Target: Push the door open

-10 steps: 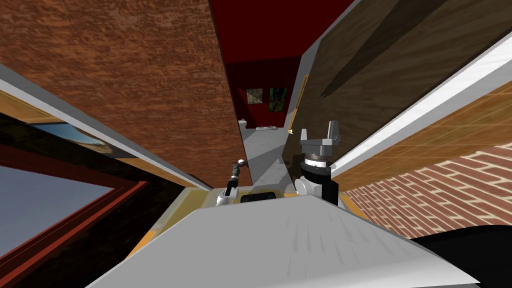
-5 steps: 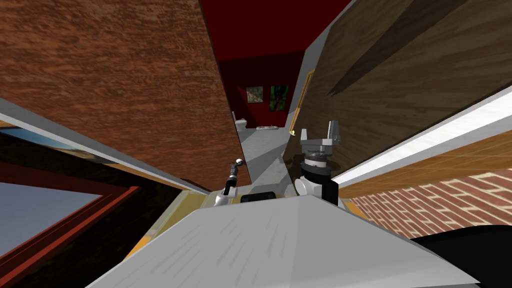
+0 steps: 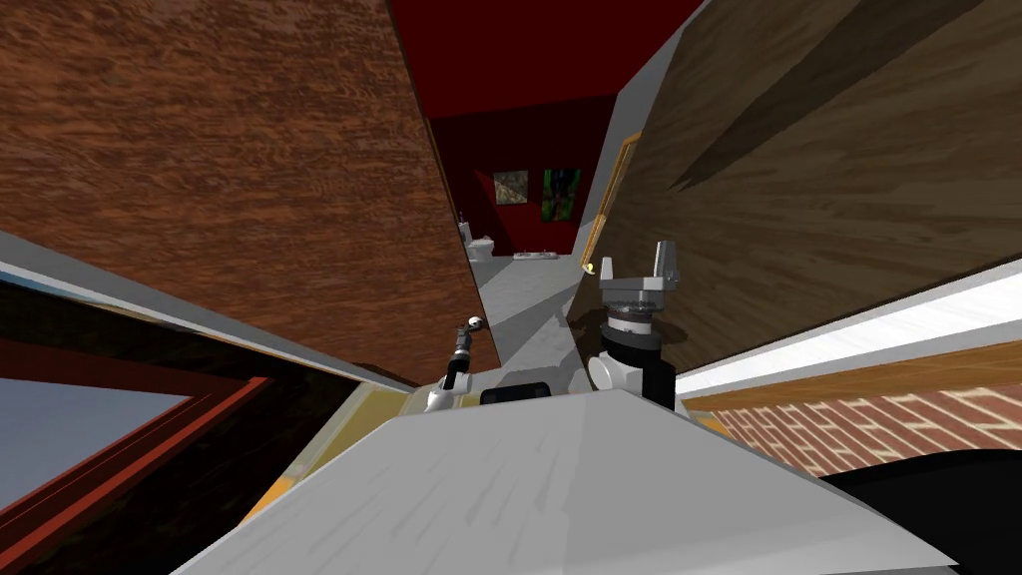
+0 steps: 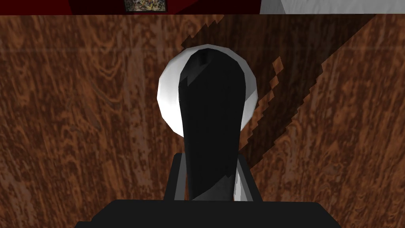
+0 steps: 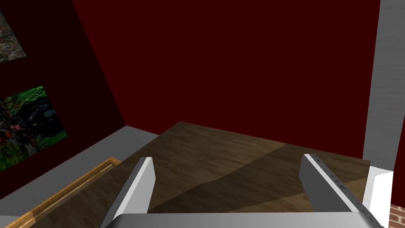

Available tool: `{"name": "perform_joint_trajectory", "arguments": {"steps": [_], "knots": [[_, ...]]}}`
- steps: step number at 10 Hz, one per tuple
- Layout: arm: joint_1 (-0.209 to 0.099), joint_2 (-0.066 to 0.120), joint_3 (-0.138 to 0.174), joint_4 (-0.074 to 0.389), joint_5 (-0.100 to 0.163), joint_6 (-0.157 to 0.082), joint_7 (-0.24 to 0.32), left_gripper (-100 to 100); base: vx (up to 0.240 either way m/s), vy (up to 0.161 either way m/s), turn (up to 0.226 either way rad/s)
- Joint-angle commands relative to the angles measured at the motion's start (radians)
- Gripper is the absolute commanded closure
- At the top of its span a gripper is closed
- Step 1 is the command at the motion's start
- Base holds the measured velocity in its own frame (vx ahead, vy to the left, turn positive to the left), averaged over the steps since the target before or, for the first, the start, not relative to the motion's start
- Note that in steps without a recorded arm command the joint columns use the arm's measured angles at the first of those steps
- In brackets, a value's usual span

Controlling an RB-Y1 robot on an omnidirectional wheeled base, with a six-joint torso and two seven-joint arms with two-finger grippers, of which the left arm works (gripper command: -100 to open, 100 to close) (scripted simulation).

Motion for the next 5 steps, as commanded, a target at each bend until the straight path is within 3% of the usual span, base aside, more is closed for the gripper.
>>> {"name": "perform_joint_trajectory", "arguments": {"steps": [1,3,5], "knots": [[0.009,0.02,0.024,-0.017,0.012,0.007,-0.005,100,0.175,-0.098,0.074],[0.009,0.02,0.024,-0.014,0.012,0.007,-0.005,100,0.106,-0.038,0.026],[0.009,0.025,0.055,-0.015,0.029,0.007,-0.015,100,0.155,-0.088,0.069]]}}
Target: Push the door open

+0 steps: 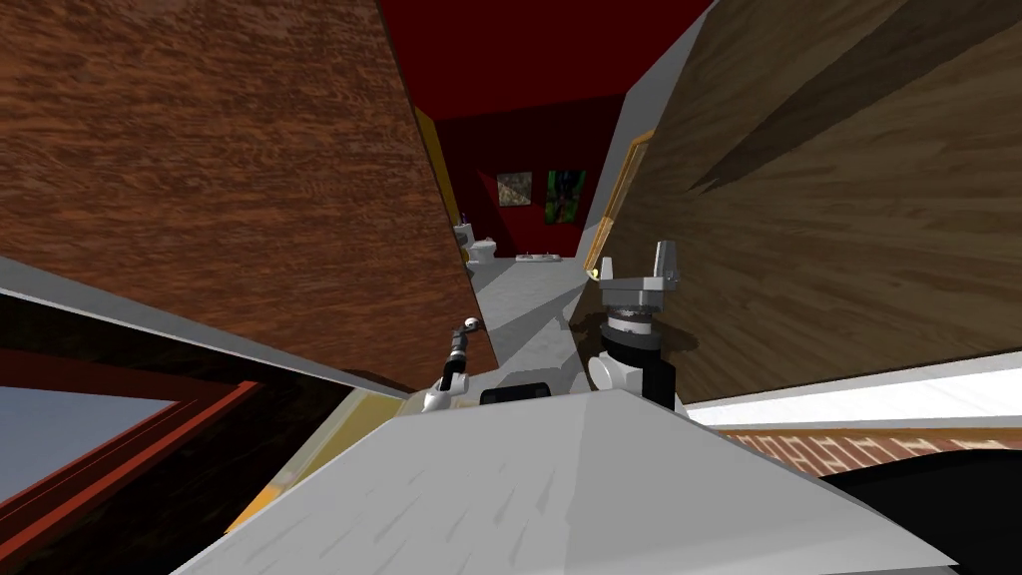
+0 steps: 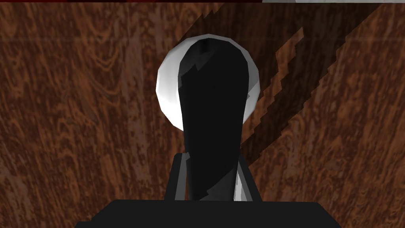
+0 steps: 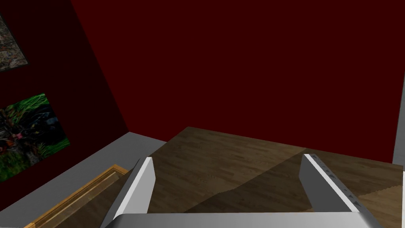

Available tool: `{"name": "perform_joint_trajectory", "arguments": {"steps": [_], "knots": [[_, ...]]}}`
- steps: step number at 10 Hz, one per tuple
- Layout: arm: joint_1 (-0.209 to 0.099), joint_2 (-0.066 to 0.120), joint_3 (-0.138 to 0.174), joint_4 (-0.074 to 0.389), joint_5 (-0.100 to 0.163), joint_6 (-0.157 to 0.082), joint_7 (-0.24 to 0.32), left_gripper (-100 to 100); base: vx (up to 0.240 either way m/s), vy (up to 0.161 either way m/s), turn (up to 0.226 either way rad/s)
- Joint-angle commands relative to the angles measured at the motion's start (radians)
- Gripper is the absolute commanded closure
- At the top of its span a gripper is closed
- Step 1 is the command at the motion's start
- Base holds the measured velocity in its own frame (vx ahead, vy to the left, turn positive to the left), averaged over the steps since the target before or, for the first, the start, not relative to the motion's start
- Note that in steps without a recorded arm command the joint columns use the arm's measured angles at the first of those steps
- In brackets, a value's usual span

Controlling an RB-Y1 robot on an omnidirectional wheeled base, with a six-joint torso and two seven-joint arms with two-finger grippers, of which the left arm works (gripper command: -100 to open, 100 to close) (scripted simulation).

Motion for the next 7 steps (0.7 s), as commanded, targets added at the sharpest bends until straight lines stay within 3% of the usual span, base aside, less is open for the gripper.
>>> {"name": "perform_joint_trajectory", "arguments": {"steps": [1,3,5,7], "knots": [[0.014,0.013,0.013,-0.036,0.006,0.012,-0.005,100,0.138,-0.046,0.031],[0.013,0.015,0.043,-0.034,0.022,0.012,-0.015,100,0.161,-0.07,0.079],[0.013,0.015,0.043,-0.019,0.022,0.012,-0.015,100,0.099,-0.053,0.026],[0.013,0.015,0.043,-0.034,0.022,0.012,-0.015,100,-0.005,0.006,-0.015]]}}
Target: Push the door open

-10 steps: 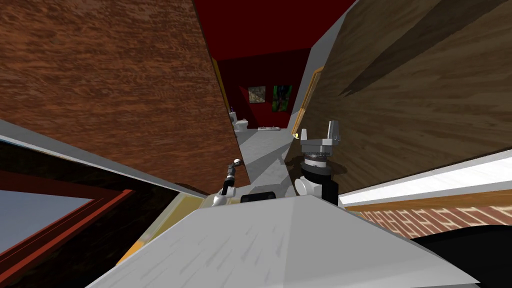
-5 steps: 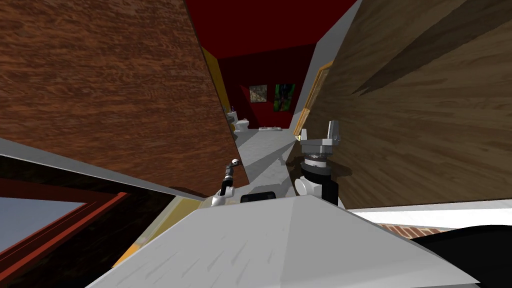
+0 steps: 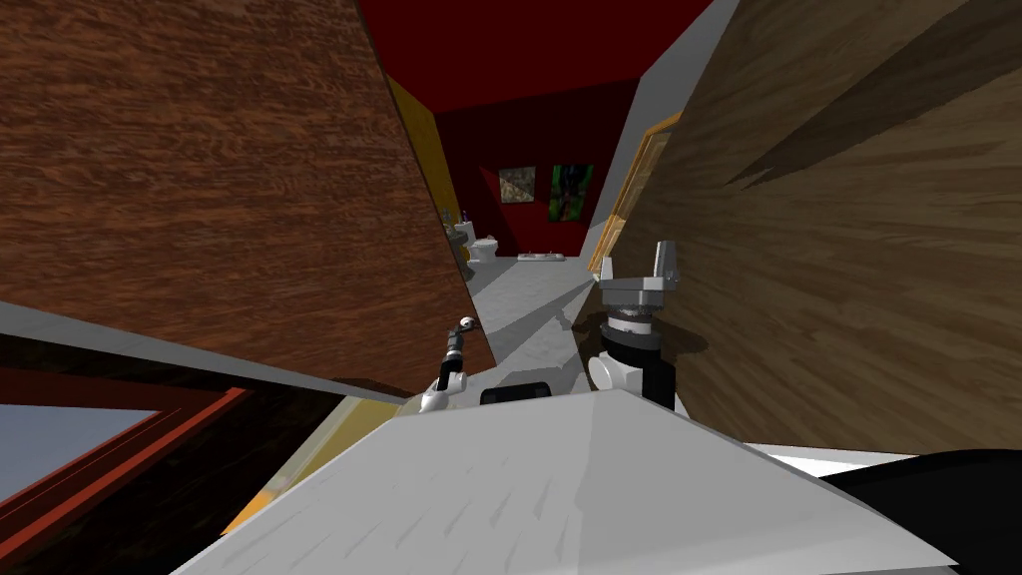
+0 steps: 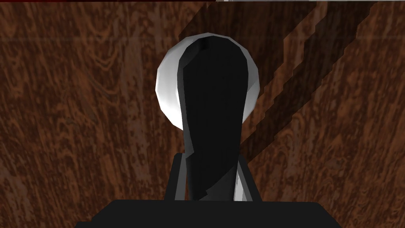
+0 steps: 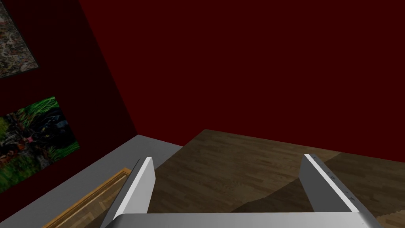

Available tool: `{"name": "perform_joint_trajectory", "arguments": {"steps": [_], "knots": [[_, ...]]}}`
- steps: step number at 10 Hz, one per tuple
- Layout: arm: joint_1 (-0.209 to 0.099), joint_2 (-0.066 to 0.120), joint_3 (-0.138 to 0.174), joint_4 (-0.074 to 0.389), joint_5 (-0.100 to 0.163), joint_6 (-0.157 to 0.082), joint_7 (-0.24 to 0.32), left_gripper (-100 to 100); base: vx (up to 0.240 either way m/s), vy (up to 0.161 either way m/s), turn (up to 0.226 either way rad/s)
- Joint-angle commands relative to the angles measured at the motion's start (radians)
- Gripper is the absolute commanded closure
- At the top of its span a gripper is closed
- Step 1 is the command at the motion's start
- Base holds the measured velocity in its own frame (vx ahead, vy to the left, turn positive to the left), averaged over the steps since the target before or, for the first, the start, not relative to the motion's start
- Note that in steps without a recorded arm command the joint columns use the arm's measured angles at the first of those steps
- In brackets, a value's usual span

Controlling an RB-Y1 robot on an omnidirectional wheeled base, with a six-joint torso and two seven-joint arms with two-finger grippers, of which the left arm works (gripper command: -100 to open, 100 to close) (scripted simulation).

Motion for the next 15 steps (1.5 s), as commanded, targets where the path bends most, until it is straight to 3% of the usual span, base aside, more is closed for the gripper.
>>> {"name": "perform_joint_trajectory", "arguments": {"steps": [1,4,5,7,13,15], "knots": [[0.005,0.007,0.028,-0.006,0.014,0.004,-0.01,100,0.102,-0.044,0.074],[0.005,0.007,0.028,-0.006,0.014,0.004,-0.01,100,0.084,-0.052,0.035],[0.005,0.007,0.049,-0.005,0.026,0.004,-0.017,100,0.117,-0.068,0.072],[0.005,0.006,0.054,-0.004,0.029,0.004,-0.019,100,0.145,-0.068,0.053],[0.004,-0.001,0.107,-0.001,0.058,0.004,-0.037,100,0.152,-0.074,0.062],[0.014,0.01,0.124,-0.005,0.067,0.008,-0.042,100,0.095,-0.016,0.041]]}}
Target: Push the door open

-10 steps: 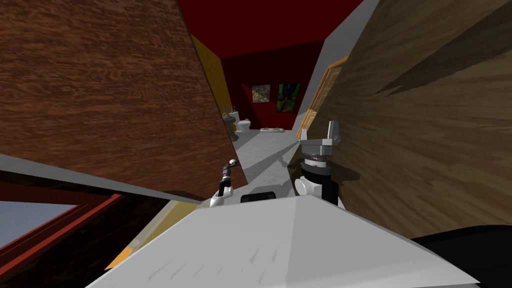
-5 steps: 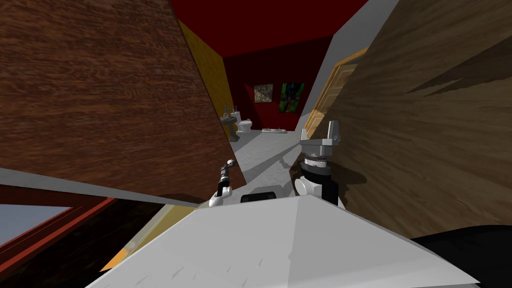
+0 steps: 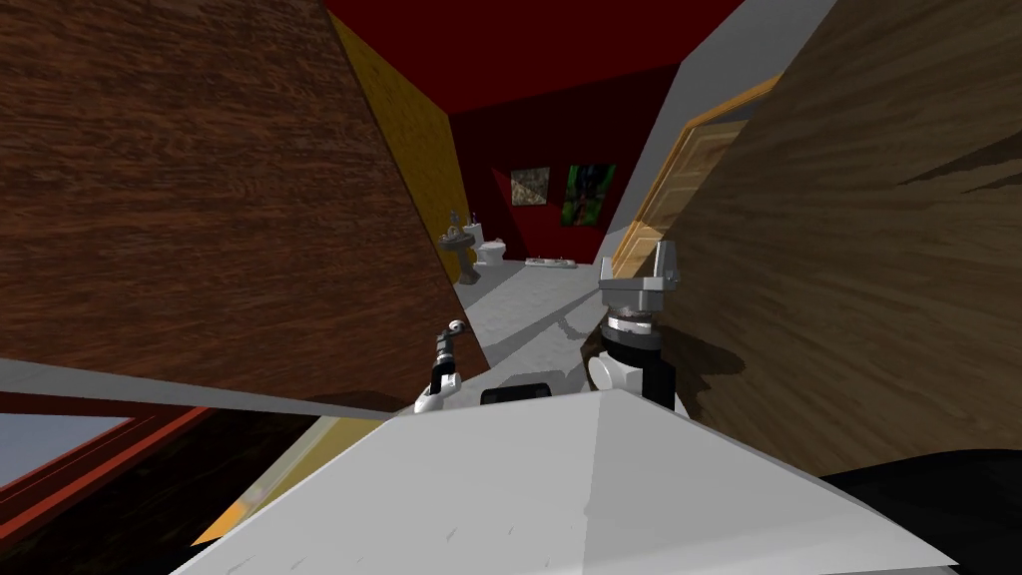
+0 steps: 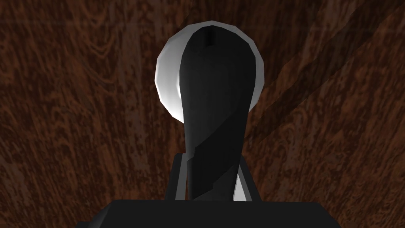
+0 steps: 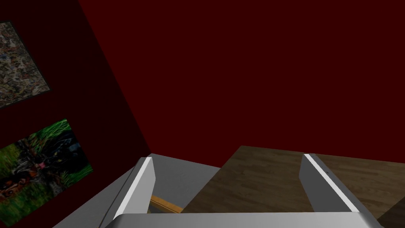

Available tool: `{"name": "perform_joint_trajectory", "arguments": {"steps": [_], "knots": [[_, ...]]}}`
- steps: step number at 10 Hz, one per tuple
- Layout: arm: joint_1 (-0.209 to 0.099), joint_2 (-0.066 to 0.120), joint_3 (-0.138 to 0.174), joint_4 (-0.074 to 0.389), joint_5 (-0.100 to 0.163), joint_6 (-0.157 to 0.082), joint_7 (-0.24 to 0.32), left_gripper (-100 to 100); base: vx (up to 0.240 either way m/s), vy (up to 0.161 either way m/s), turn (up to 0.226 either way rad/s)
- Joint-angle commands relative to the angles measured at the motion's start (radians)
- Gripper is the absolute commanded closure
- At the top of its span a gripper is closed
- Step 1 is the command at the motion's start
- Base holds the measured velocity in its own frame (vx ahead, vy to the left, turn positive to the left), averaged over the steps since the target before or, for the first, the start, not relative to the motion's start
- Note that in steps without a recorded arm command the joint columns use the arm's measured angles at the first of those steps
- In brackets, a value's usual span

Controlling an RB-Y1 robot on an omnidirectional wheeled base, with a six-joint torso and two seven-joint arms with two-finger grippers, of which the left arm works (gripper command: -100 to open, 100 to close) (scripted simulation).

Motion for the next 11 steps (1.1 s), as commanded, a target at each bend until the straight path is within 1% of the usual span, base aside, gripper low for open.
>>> {"name": "perform_joint_trajectory", "arguments": {"steps": [1,8,11], "knots": [[-0.002,0.002,0.01,-0.002,0.006,-0.001,-0.004,100,0.162,-0.033,0.046],[0.002,0.011,0.077,0.001,0.05,-0.007,-0.031,100,0.192,-0.039,0.044],[0.003,0.014,0.1,0.003,0.065,-0.009,-0.04,100,0.184,-0.034,0.045]]}}
